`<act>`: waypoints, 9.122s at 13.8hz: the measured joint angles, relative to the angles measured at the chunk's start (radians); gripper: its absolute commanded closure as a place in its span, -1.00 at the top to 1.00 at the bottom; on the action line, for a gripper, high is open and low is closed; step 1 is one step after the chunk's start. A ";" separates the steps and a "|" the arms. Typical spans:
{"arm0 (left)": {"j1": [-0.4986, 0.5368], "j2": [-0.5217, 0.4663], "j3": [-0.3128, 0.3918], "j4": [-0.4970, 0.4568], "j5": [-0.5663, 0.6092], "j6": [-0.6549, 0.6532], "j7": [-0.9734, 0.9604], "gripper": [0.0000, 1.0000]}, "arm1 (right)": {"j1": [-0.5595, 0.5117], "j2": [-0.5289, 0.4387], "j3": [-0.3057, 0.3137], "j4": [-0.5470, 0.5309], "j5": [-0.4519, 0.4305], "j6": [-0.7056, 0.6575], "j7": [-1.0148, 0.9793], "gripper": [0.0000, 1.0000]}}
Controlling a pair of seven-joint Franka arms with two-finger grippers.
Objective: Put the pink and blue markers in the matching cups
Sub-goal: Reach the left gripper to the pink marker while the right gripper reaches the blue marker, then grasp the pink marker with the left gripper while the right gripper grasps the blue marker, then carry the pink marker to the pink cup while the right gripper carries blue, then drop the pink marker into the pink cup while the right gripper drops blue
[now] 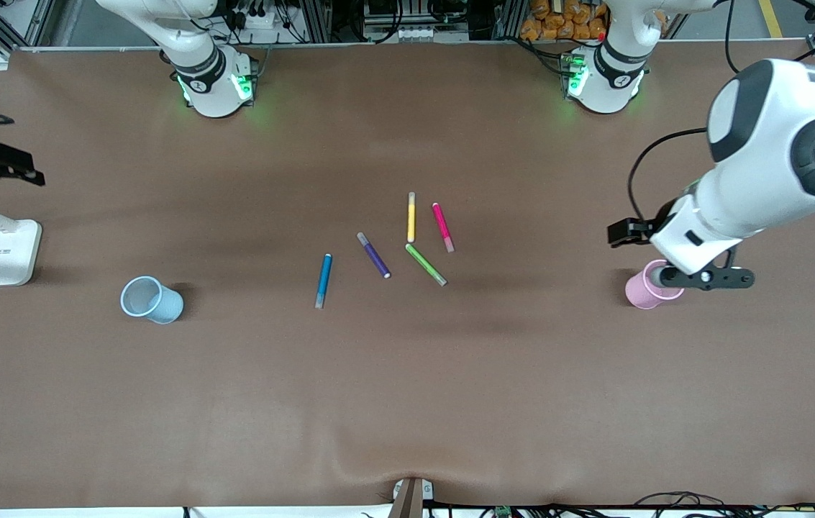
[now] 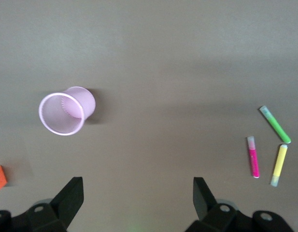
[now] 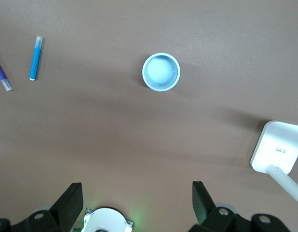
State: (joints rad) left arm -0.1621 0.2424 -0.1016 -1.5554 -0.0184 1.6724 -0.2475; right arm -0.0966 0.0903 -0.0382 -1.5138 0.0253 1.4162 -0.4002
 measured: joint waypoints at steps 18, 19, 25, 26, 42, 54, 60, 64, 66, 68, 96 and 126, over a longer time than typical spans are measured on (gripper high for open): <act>-0.277 0.185 -0.015 -0.093 -0.087 0.282 -0.405 1.00 | 0.118 0.065 0.015 -0.201 0.053 0.306 0.033 1.00; -0.286 0.189 -0.014 -0.125 -0.084 0.325 -0.419 1.00 | 0.129 0.065 0.015 -0.209 0.053 0.316 0.052 1.00; -0.402 0.239 -0.015 -0.247 -0.005 0.505 -0.651 0.93 | 0.194 0.081 0.016 -0.228 0.054 0.363 0.169 1.00; -0.420 0.257 -0.015 -0.248 0.016 0.525 -0.699 0.89 | 0.199 0.086 0.016 -0.232 0.054 0.375 0.175 1.00; -0.481 0.396 -0.009 -0.249 0.053 0.671 -0.903 0.34 | 0.386 0.212 0.018 -0.396 0.056 0.782 0.320 1.00; -0.482 0.412 -0.014 -0.244 0.053 0.677 -0.911 -0.96 | 0.589 0.453 0.018 -0.304 0.053 0.976 0.710 1.00; -0.478 0.411 -0.012 -0.242 0.053 0.677 -0.911 -1.00 | 0.616 0.549 0.006 -0.230 0.041 0.985 0.737 1.00; -0.464 0.385 -0.002 -0.227 0.053 0.634 -0.911 -1.00 | 0.616 0.570 0.003 -0.230 0.035 0.990 0.744 1.00; -0.436 0.344 0.008 -0.223 0.053 0.600 -0.911 -1.00 | 0.616 0.582 0.003 -0.230 0.035 0.997 0.751 1.00; -0.396 0.297 0.010 -0.222 0.055 0.569 -0.898 -1.00 | 0.616 0.589 0.003 -0.230 0.035 1.004 0.758 1.00; 0.062 0.099 0.013 -0.251 0.904 0.531 -0.690 -1.00 | 0.347 0.279 -0.025 -0.207 0.053 0.713 -0.013 -1.00; 0.076 0.070 -0.050 -0.508 1.254 0.583 -1.215 1.00 | -0.142 0.333 -0.024 -0.219 0.922 0.303 -1.472 -1.00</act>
State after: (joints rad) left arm -0.0864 0.3122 -0.1512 -2.0634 1.2360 2.2557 -1.4625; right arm -0.2387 0.4234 -0.0623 -1.7330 0.9470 1.7188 -1.8718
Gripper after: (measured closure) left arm 0.000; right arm 0.833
